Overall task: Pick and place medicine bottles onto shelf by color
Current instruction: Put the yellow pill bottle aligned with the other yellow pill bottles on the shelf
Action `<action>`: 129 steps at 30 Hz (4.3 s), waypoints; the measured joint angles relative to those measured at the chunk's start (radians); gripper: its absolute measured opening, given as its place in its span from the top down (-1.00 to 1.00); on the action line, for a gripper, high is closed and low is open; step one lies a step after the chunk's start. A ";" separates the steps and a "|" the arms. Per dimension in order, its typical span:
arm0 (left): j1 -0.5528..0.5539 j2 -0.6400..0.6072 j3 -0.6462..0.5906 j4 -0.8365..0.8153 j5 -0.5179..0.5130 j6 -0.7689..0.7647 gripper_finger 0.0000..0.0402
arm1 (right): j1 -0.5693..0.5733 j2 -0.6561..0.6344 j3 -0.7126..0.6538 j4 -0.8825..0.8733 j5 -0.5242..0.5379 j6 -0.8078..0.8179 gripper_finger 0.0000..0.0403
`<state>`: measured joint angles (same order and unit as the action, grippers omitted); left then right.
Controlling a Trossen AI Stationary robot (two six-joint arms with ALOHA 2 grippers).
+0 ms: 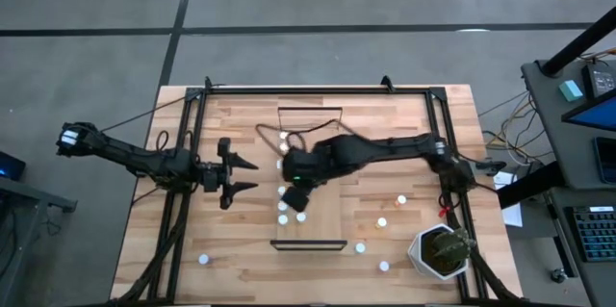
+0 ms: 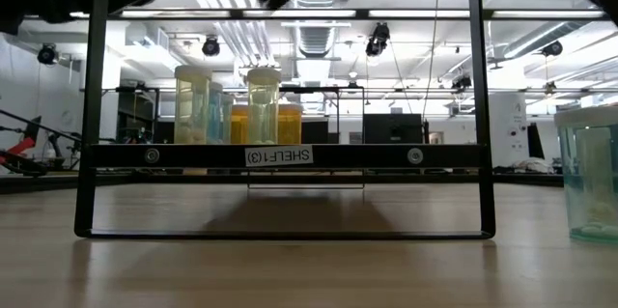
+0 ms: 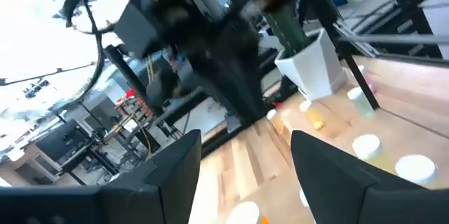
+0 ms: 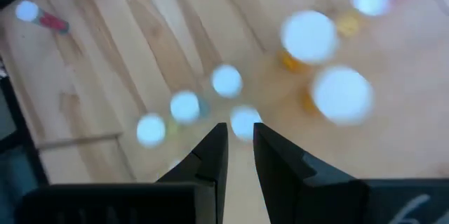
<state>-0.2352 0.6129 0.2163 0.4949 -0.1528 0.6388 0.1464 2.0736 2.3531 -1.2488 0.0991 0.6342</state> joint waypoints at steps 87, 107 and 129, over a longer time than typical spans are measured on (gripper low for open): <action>-0.001 0.021 0.013 0.447 -0.013 -0.134 -0.02 | 0.465 -0.742 -1.572 0.691 0.099 -0.062 0.33; 0.000 0.021 0.020 0.451 -0.093 -0.142 -0.02 | 0.351 -0.811 -1.448 0.599 0.111 -0.049 0.47; 0.000 0.011 -0.020 0.401 -0.231 0.053 -0.02 | -0.232 -0.654 -0.831 0.438 -0.022 -0.424 0.47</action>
<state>-0.2348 0.6239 0.1961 0.8959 -0.3833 0.6919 -0.0855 1.4192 1.5217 -0.8107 0.0768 0.2098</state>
